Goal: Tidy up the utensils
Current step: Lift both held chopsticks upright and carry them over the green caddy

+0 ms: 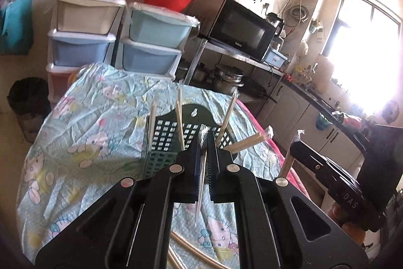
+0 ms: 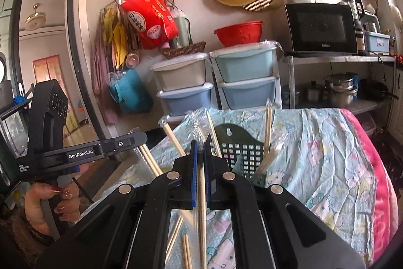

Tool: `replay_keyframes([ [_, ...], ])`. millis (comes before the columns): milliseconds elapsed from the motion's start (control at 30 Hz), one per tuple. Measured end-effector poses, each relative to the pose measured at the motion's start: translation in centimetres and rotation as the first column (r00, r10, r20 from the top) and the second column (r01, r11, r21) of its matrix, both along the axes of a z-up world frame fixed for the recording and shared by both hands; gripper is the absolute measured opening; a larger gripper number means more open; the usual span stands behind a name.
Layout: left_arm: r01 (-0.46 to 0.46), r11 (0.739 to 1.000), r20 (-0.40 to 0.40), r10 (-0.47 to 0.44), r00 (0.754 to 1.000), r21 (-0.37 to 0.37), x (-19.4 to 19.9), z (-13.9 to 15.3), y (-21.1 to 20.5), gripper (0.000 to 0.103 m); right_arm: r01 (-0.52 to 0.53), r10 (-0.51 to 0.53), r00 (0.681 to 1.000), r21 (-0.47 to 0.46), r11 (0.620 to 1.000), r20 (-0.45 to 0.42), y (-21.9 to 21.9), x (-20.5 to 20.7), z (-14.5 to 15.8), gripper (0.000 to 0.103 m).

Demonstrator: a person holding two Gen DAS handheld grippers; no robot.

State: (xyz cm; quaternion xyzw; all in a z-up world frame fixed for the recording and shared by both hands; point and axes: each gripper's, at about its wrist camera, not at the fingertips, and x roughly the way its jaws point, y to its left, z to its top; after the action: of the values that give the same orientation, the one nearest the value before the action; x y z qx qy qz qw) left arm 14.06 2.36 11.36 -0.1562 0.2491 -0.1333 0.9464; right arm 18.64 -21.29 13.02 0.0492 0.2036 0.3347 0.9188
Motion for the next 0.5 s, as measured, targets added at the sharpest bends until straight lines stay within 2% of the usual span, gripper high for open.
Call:
replay_keyframes([
  [500,0.003,1.000,0.089,-0.006,0.996,0.025,0.1,4.2,-0.8,0.003,0.019,-0.022,0.993,0.033,0.999,0.113,-0.5,-0.5,3.9,0.005],
])
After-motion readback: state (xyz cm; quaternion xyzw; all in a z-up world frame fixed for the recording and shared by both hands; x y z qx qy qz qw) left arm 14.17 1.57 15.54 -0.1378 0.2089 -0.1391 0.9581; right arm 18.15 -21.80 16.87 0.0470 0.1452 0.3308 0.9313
